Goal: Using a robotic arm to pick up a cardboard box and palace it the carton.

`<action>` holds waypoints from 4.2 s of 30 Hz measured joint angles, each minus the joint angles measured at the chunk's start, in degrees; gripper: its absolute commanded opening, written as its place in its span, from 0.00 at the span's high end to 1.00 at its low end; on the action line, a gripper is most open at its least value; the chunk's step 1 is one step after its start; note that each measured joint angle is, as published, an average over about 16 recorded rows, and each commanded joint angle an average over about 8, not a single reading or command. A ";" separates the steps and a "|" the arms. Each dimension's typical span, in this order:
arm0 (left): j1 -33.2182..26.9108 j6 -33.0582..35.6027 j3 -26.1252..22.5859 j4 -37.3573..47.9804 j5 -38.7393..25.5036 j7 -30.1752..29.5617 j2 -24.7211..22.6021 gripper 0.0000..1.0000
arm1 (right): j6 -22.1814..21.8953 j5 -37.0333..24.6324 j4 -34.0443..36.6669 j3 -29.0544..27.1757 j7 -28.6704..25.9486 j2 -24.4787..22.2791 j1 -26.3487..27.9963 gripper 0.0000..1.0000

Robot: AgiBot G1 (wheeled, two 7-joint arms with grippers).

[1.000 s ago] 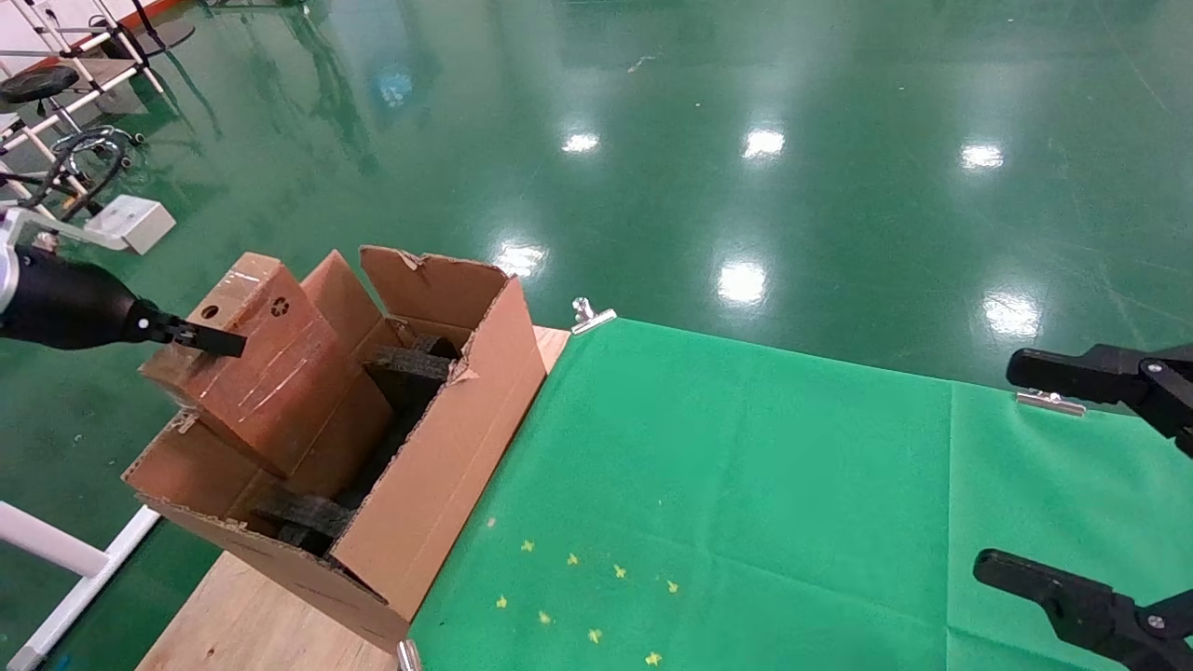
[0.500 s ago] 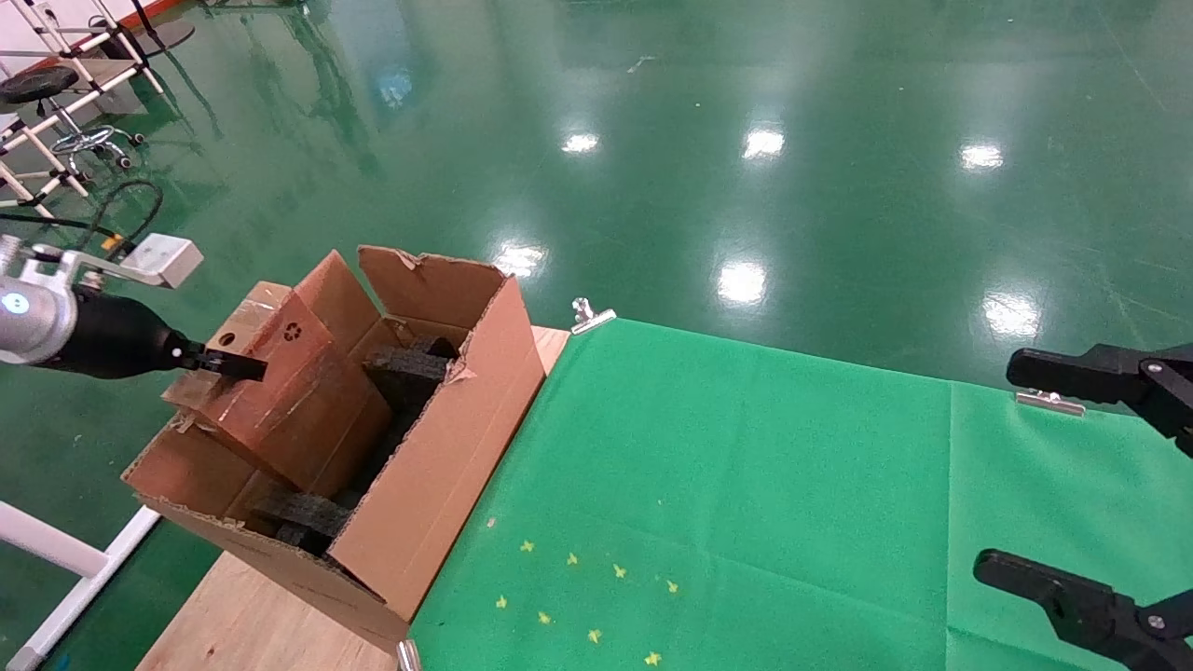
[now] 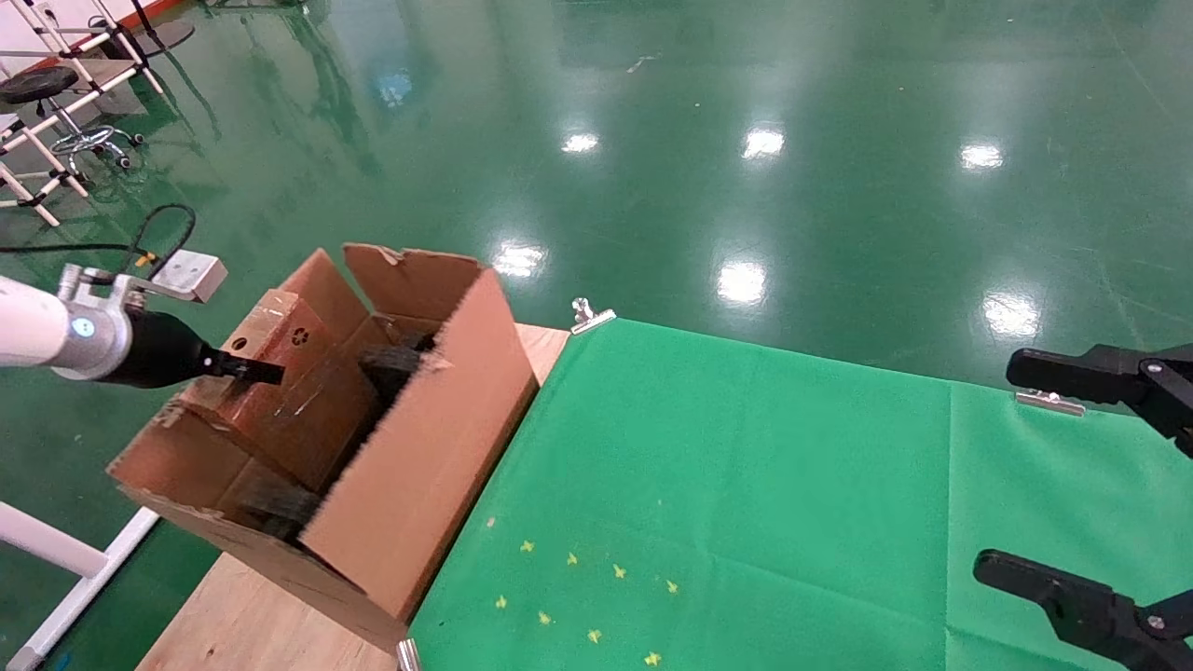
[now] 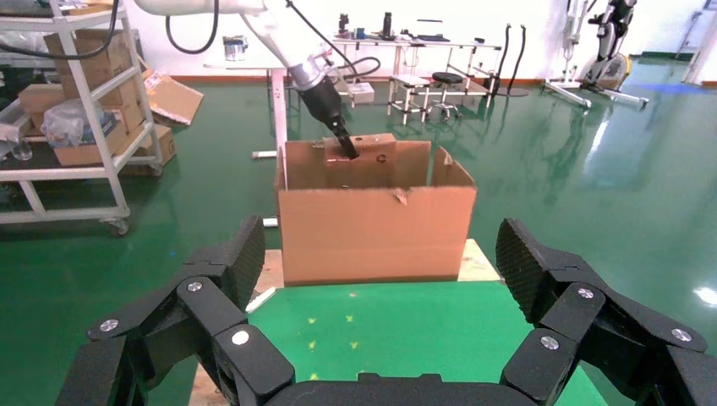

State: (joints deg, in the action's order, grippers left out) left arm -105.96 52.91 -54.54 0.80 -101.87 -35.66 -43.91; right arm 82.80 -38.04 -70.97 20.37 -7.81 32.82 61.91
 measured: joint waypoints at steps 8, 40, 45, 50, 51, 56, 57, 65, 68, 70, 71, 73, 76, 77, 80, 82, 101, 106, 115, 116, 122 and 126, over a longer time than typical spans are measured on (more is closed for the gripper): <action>3.24 -3.71 0.78 0.05 1.11 -0.89 -1.25 1.00 | 0.00 0.00 0.00 0.00 0.00 0.00 0.00 0.00; 13.28 -8.02 2.71 -0.05 3.79 -4.02 -4.71 1.00 | 0.00 0.00 0.00 0.01 0.00 0.00 0.00 0.00; 14.60 -9.05 2.78 -0.09 3.88 -4.60 -5.55 1.00 | 0.00 0.00 0.00 0.01 0.00 0.00 0.00 0.00; 15.82 -9.98 2.85 -0.07 3.98 -5.28 -6.28 1.00 | 0.00 0.00 0.00 0.01 0.00 0.00 0.00 0.00; 16.02 -10.13 2.87 -0.07 4.00 -5.41 -6.40 1.00 | 0.00 0.00 0.00 0.01 0.00 0.00 0.00 0.00; 16.88 -10.83 2.94 -0.05 4.11 -6.06 -6.88 0.83 | -0.01 0.01 0.00 0.00 0.00 0.00 0.00 0.00; 17.01 -10.93 2.95 -0.05 4.13 -6.17 -6.95 0.70 | -0.01 0.01 0.01 0.00 0.00 0.00 0.00 0.00; 17.55 -11.39 3.01 -0.02 4.22 -6.67 -7.22 0.00 | -0.01 0.01 0.01 0.00 0.00 0.00 -0.01 0.00; 17.53 -11.45 2.98 -0.02 4.19 -6.72 -7.22 0.00 | -0.01 0.01 0.02 0.00 0.00 -0.01 -0.01 0.00; 17.41 -11.40 2.93 0.00 4.12 -6.71 -7.17 0.00 | -0.01 0.01 0.02 0.00 0.00 0.00 -0.01 0.00; 17.31 -11.37 2.89 0.01 4.07 -6.70 -7.14 0.00 | -0.01 0.01 0.02 0.00 0.00 0.00 -0.01 0.00; 17.09 -11.30 2.82 0.02 3.97 -6.68 -7.05 0.00 | -0.01 0.01 0.02 0.00 0.00 0.00 -0.01 0.00; 16.67 -11.19 2.69 0.01 3.79 -6.64 -6.88 0.00 | -0.01 0.01 0.02 0.00 0.00 0.00 -0.01 0.00; 16.50 -11.16 2.64 0.00 3.72 -6.62 -6.82 0.00 | -0.01 0.01 0.02 0.00 0.00 0.00 -0.01 0.00; 15.96 -11.09 2.48 -0.07 3.51 -6.57 -6.62 0.00 | -0.02 0.01 0.02 0.00 0.01 0.00 -0.02 0.00; 15.55 -11.03 2.37 -0.14 3.36 -6.51 -6.48 0.00 | -0.02 0.01 0.02 0.00 0.01 0.00 -0.02 0.00; 9.97 -8.66 2.43 -2.88 3.46 -6.05 -4.74 0.00 | -0.02 0.02 0.02 0.00 0.01 -0.01 -0.01 0.00; 6.61 -5.13 3.12 -5.04 4.48 -6.95 -3.58 0.00 | -0.02 0.02 0.02 0.00 0.01 -0.01 -0.01 0.00; 0.26 7.66 6.15 -11.86 9.61 -11.05 0.43 0.00 | -0.02 0.02 0.02 0.00 0.01 -0.01 -0.01 0.00; -0.20 9.40 6.67 -12.78 10.56 -11.72 1.00 0.00 | -0.02 0.02 0.02 0.00 0.01 -0.01 -0.01 0.00; -1.51 19.71 10.10 -18.08 17.12 -16.18 4.25 0.00 | -0.02 0.02 0.02 0.00 0.01 -0.01 -0.02 0.00; -1.36 25.15 12.22 -20.71 21.37 -18.83 5.84 0.00 | -0.02 0.02 0.03 0.00 0.01 -0.01 -0.02 0.00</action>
State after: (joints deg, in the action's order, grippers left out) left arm -107.32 78.05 -42.32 -19.91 -80.50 -54.50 -38.07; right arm 82.78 -38.02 -70.95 20.38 -7.80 32.81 61.89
